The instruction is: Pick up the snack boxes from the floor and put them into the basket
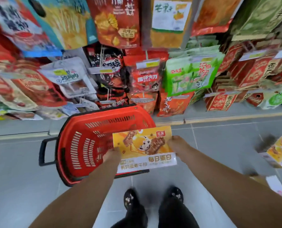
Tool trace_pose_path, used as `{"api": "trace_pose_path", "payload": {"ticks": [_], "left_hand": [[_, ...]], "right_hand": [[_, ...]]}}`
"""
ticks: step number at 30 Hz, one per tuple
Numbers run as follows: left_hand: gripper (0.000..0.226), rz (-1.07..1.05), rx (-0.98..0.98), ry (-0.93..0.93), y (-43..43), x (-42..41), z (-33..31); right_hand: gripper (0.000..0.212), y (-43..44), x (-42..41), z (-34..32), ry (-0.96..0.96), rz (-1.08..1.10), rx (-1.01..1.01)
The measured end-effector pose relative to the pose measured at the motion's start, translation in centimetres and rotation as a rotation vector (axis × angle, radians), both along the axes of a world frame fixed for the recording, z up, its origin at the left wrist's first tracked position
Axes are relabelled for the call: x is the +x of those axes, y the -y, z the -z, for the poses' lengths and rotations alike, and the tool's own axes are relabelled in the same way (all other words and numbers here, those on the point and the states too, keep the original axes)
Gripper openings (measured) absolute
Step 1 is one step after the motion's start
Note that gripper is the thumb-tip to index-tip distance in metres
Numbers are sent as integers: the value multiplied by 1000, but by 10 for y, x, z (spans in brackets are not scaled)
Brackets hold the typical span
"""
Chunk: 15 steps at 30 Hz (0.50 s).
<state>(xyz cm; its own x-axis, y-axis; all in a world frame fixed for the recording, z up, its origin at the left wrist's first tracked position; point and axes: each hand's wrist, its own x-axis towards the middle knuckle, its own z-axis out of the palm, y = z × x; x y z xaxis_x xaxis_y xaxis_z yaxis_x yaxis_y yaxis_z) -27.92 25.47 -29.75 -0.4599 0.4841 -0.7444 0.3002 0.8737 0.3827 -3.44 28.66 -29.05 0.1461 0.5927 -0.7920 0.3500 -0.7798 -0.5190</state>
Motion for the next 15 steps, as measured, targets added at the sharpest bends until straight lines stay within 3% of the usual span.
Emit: {"api": "trace_pose_path", "payload": {"ticks": [3, 5, 6, 8, 12, 15], "left_hand": [[40, -44, -79, 26, -19, -34, 16], [38, 48, -72, -41, -29, -55, 19], [36, 126, -74, -88, -36, -63, 29], [35, 86, -66, -108, -51, -78, 53], [39, -17, -91, -59, -79, -113, 139], [44, -32, -121, -60, -96, -128, 202]], "right_hand": [[34, -20, -39, 25, 2, -44, -24], [35, -34, -61, 41, 3, -39, -50], [43, -44, -70, 49, 4, -39, -54], [54, -63, -89, 74, 13, -40, -55], [31, -102, -131, 137, 69, -97, -77], [27, -120, -153, 210, 96, -125, -74]]}}
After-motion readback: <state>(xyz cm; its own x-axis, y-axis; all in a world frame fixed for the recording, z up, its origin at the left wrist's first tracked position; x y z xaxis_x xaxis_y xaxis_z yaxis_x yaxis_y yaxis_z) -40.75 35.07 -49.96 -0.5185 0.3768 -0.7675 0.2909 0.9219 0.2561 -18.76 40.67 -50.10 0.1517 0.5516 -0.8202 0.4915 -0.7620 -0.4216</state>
